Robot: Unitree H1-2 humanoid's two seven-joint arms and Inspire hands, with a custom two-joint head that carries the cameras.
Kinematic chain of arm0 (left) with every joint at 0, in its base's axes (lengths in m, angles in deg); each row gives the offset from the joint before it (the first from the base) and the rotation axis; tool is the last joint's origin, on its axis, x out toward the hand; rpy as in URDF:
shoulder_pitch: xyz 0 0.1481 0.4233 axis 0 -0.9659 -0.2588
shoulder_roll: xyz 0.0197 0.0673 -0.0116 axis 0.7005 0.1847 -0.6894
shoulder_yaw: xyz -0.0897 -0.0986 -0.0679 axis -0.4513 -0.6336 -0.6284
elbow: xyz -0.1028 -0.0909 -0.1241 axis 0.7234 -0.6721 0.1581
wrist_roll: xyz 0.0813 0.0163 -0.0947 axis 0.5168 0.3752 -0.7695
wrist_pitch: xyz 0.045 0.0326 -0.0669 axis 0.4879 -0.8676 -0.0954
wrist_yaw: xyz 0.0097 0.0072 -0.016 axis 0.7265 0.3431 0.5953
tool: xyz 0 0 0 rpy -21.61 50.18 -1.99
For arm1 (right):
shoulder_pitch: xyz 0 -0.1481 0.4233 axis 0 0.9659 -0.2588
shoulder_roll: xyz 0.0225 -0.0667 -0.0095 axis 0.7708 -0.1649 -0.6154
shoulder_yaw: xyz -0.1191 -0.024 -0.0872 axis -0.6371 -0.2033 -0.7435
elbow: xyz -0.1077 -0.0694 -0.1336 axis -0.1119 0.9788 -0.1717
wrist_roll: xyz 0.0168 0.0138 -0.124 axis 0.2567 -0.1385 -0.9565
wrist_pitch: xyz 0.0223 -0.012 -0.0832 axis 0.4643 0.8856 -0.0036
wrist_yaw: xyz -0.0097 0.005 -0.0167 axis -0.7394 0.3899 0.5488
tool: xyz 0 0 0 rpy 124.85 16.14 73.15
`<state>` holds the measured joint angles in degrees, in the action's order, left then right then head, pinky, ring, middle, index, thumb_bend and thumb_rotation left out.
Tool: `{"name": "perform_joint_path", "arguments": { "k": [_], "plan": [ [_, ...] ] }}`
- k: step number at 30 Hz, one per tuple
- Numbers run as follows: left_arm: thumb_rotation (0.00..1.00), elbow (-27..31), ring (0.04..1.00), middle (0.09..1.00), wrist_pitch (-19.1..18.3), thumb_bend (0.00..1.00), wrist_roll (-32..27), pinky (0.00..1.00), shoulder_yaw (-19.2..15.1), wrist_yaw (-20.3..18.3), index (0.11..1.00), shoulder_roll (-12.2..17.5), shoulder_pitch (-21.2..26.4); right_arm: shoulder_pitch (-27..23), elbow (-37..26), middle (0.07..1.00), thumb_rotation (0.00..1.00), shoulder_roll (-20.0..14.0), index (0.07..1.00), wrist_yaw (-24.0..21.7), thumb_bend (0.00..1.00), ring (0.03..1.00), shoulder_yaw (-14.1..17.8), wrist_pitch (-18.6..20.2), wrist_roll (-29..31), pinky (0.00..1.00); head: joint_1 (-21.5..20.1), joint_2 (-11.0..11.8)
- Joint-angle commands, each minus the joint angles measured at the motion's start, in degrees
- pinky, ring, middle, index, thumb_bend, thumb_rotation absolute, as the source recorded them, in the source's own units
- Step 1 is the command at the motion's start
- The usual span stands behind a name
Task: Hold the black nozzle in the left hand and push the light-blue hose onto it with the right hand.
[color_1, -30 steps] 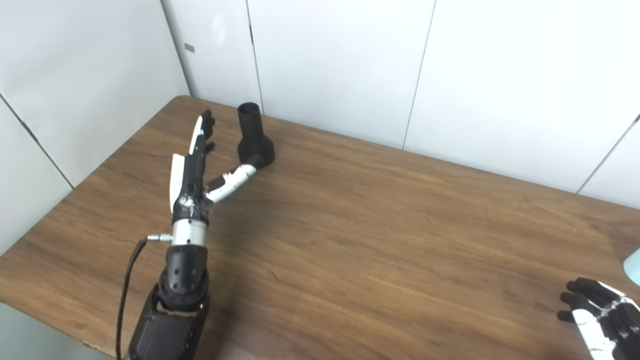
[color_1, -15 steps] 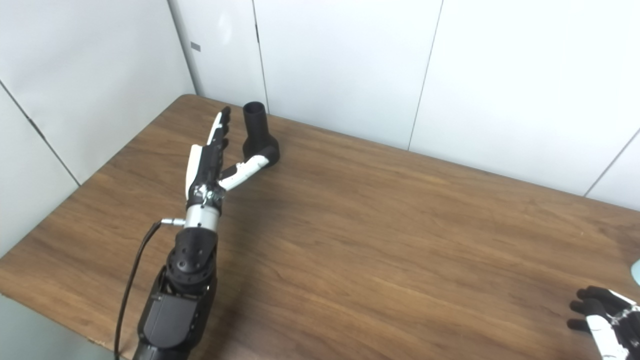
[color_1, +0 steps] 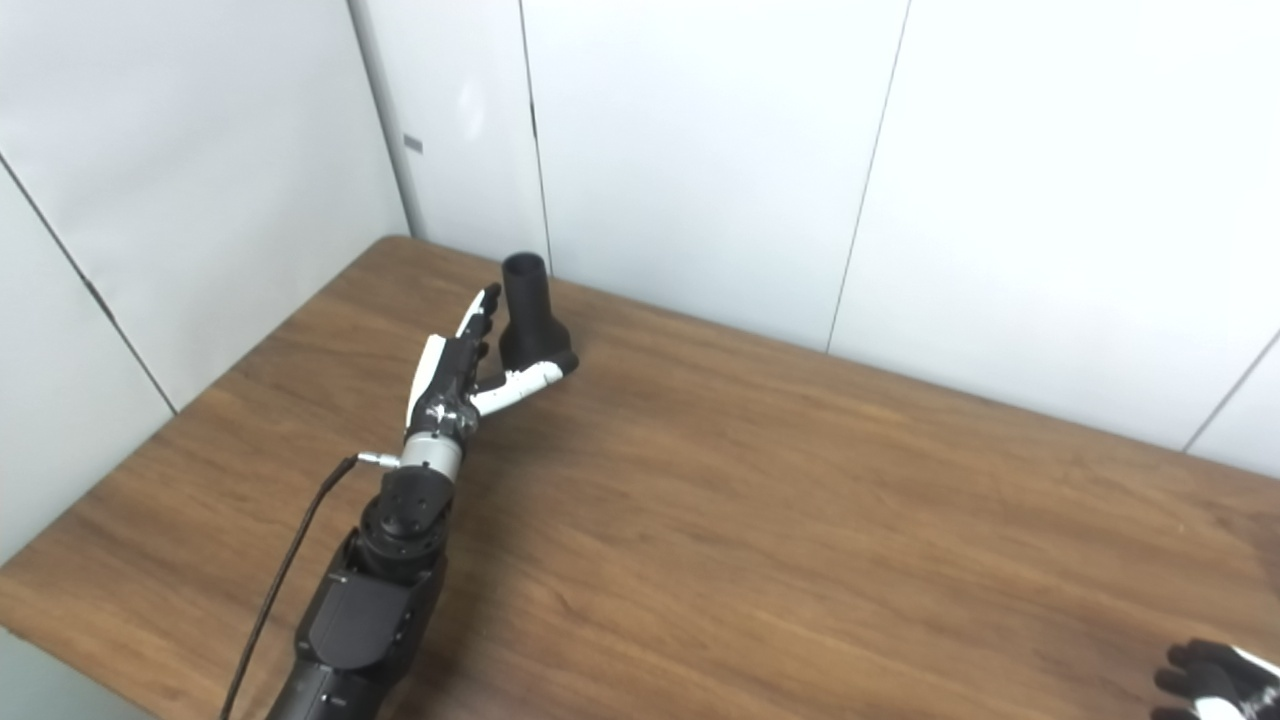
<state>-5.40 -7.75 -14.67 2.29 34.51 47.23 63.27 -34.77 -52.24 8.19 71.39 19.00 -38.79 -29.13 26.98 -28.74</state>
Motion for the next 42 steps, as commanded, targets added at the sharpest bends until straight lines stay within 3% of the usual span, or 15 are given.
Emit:
{"name": "perform_joint_path", "arguments": {
  "k": [1,8,11,16,23,29,37,42],
  "plan": [
    [0.38,-0.23,1.000,1.000,3.05,1.00,0.10,0.97,-0.79,1.92,1.000,1.10,2.71,-1.03,-1.03,0.612,0.47,-1.13,0.560,-0.21,0.53,0.594,0.37,-1.95,-0.15,0.46,-0.07,-0.01],
    [0.36,-4.11,1.000,1.000,6.30,1.00,0.84,0.96,-0.85,4.68,1.000,1.75,3.66,-1.21,-0.58,0.606,0.48,-1.33,0.553,-0.41,0.56,0.584,0.43,-2.28,-0.21,0.44,-0.14,0.36],
    [0.35,-4.93,1.000,1.000,5.48,1.00,2.37,0.92,-0.45,5.84,1.000,2.23,3.96,-1.22,-0.45,0.602,0.48,-1.30,0.549,-0.47,0.58,0.581,0.66,-2.29,0.26,0.44,-0.16,0.43],
    [0.33,-6.62,1.000,1.000,3.50,1.00,4.01,0.94,0.18,6.41,1.000,3.67,4.73,-1.19,-0.27,0.600,0.48,-1.43,0.548,-0.44,0.59,0.579,0.65,-2.54,-0.11,0.44,-0.12,0.32],
    [0.30,-8.28,0.955,0.990,-2.61,1.00,9.12,0.86,5.36,2.57,1.000,8.95,4.94,-1.09,-0.54,0.597,0.48,-1.60,0.542,-0.48,0.62,0.575,0.63,-2.57,-0.39,0.43,-0.25,0.20],
    [0.33,-9.89,0.950,0.979,-5.59,1.00,9.65,0.85,6.58,1.72,1.000,10.31,5.60,-0.84,-0.81,0.597,0.49,-1.83,0.544,-0.61,0.62,0.575,0.86,-2.15,-0.01,0.43,-0.46,0.13],
    [0.31,-13.56,0.999,0.995,-4.62,1.00,10.30,0.92,9.09,-0.76,0.999,12.39,6.91,-0.60,-1.17,0.583,0.49,-2.26,0.536,-0.31,0.61,0.558,0.93,-1.70,-0.09,0.42,-0.70,-0.18],
    [0.30,-14.22,0.950,0.939,-1.93,1.00,9.73,0.90,12.65,-6.10,0.996,14.35,7.19,-0.37,-1.59,0.591,0.49,-2.42,0.540,-0.16,0.63,0.566,0.99,-1.10,-0.57,0.43,-1.49,-0.01]
  ]
}}
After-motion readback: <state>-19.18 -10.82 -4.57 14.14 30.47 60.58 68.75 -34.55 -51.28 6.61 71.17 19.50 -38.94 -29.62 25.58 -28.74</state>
